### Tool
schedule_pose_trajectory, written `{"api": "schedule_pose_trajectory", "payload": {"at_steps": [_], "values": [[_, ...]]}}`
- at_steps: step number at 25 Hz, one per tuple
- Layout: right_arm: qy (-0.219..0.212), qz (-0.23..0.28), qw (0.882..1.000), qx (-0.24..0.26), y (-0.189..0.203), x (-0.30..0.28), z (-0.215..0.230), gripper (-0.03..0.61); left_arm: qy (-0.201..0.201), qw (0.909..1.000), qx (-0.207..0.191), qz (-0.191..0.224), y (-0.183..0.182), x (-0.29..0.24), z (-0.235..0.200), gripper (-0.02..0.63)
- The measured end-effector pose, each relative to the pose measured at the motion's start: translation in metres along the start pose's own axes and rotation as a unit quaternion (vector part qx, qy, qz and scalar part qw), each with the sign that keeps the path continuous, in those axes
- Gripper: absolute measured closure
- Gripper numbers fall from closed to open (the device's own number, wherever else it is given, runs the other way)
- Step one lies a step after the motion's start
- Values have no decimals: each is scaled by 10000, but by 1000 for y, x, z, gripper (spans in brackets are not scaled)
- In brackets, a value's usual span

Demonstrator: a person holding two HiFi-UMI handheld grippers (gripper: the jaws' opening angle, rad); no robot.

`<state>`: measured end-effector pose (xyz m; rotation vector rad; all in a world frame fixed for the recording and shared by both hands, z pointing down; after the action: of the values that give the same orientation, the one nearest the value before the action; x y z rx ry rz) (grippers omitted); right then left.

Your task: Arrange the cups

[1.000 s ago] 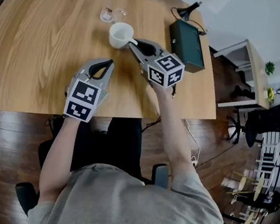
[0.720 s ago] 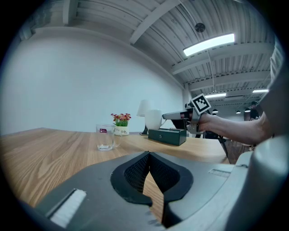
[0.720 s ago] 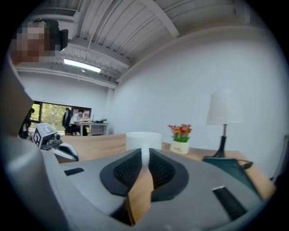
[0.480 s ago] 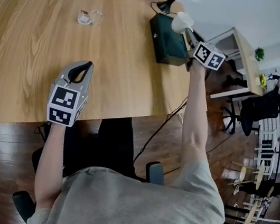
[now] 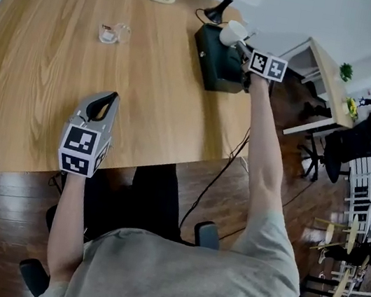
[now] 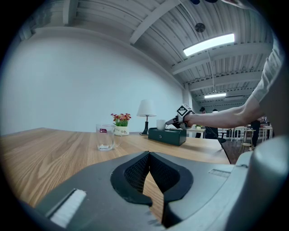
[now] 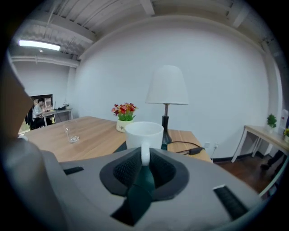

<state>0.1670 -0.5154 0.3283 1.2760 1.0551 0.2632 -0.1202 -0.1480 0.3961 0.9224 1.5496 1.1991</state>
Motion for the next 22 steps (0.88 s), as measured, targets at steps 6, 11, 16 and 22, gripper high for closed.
{"api": "schedule_pose_trajectory", "payload": {"at_steps": [6,11,16,22], "values": [[627,-507,9963,303,7,12,5,439,2,10000,1,-1,-3,1,-2,603],[334,246,9987,290,-5,55,-31,425,-19,10000,-10,-30,-2,2,-1,603],[-1312,1987,9709,265,-15,119,-178,468,-11,10000,-20,-19,-3,2,0,603],[-1758,3000,9315,1069,14,139,-315,471,11,10000,-16,0,-1,-1,0,603]]}}
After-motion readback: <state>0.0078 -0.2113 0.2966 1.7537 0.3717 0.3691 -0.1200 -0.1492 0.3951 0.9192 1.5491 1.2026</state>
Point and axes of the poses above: the fingertips, and each gripper's own axes: x backward along the fingers, z to its right, y out of its underside, the point moved 2 cm from there along x, backward along the fingers, and after that the axes turned 3 degrees about -z, right-handed, at the moved point
